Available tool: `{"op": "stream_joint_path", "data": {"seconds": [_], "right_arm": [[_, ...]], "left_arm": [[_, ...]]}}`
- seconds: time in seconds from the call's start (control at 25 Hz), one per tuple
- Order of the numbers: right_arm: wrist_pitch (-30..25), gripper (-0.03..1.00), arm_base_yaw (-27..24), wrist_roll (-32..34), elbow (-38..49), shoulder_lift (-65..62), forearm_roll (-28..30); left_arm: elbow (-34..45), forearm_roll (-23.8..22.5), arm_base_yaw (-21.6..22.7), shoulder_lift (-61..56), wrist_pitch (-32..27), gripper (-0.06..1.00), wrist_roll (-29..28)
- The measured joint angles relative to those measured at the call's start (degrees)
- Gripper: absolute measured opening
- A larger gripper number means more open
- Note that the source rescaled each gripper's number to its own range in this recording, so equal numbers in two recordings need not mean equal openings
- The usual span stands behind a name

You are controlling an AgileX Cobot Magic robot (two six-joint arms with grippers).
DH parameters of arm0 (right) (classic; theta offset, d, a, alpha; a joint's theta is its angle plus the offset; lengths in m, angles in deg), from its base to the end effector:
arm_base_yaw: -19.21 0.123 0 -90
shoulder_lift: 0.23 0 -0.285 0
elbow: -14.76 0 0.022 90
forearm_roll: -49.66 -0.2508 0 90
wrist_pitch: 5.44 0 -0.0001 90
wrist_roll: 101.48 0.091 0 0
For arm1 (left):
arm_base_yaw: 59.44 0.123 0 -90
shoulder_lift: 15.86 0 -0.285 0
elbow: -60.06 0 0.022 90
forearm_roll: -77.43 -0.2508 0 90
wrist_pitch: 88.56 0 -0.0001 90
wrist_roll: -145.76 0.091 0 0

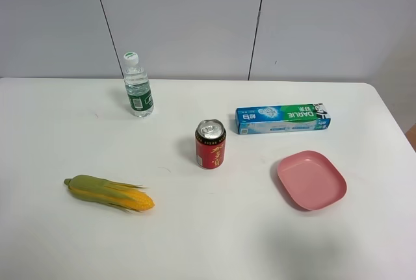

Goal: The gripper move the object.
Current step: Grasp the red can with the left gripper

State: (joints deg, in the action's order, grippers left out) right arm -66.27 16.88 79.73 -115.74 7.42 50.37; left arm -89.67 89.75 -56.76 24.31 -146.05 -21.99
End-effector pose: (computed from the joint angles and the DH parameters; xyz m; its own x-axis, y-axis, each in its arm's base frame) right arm -0.0034 -0.0008 0.2727 -0.4679 0.0341 -0.8831 0.0573 0.9983 0.0082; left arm 0.0830 -0.0125 0.3572 -0.5934 0.0676 -0.8021 0.1551 0.9874 -0.0316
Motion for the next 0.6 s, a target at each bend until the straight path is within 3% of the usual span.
{"op": "stream_joint_path", "data": {"seconds": [0.28,0.6], "right_arm": [[0.00,1.00,0.00,0.00,0.00,0.00,0.00],[0.00,1.00,0.00,0.00,0.00,0.00,0.00]], "left_arm": [[-7.82,-0.05,-2.18,13.48,1.96,1.00,2.43],[-13.54,-1.52,-18.25,25.98,5.52,1.00,2.42]]}}
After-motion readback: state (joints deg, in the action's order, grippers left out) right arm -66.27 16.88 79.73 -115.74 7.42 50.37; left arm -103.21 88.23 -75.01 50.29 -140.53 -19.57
